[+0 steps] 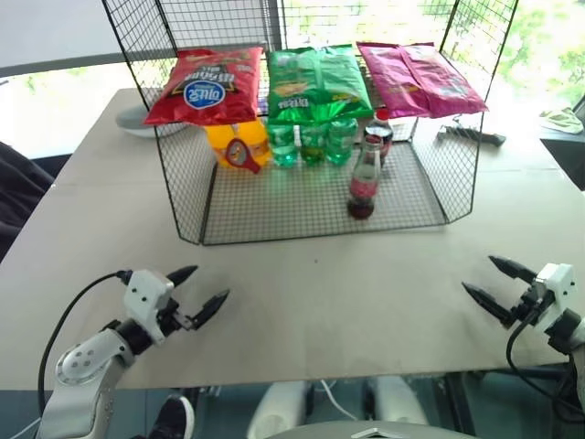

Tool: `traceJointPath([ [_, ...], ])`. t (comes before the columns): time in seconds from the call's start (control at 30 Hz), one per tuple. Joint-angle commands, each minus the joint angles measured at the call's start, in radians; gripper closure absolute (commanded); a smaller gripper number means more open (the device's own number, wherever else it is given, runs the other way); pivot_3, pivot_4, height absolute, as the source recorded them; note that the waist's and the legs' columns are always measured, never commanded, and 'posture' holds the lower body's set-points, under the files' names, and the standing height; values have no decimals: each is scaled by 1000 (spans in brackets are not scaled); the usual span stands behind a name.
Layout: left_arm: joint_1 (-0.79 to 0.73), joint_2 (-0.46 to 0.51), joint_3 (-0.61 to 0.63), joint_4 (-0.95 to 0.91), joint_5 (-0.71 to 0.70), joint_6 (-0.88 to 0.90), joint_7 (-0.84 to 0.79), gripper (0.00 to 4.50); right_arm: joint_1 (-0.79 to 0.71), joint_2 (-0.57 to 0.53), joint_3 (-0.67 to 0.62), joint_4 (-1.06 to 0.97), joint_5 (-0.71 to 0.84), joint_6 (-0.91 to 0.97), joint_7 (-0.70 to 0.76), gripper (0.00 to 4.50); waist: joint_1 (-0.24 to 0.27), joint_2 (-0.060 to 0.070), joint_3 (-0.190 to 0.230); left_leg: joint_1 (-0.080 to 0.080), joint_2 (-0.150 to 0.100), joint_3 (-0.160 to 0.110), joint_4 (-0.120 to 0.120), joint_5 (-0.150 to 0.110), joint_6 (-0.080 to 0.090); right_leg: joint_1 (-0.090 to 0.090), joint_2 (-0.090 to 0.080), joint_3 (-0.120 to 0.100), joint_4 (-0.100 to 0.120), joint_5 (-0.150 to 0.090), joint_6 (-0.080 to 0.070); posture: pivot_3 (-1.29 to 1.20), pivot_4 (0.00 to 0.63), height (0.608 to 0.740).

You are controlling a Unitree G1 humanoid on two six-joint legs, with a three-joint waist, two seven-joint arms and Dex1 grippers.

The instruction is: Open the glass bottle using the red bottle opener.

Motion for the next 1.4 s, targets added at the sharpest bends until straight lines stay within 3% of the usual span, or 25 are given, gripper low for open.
traceJointPath([
  [0.03, -10, 0, 4, 2, -4, -17, -11, 0, -1, 1, -17, -34, 2, -22, -3, 53, 0, 0, 0, 0, 0, 0, 0, 0, 0, 0, 0, 0, 0, 0, 0, 0, 150, 740],
  [0.77, -59, -23, -18, 41, 7, -39, -31, 0, 9, 41, -4, -78, -14, -33, -32, 53, 0, 0, 0, 0, 0, 0, 0, 0, 0, 0, 0, 0, 0, 0, 0, 0, 150, 740],
  [1.1, -215, -178, -74, -72, -24, 51, 142, 0, 17, 154, 131, -427, 41, 135, -149, 53, 0, 0, 0, 0, -1, -1, 1, 0, 0, 0, 0, 0, 1, 0, 0, 0, 150, 740],
  [1.4, -495, -322, -74, -50, 57, 33, 421, 0, -141, 243, 291, -737, 112, 340, -321, 53, 1, -3, -1, -1, -1, -2, 2, 3, -6, -2, 1, -4, 2, 0, 1, 0, 150, 740],
])
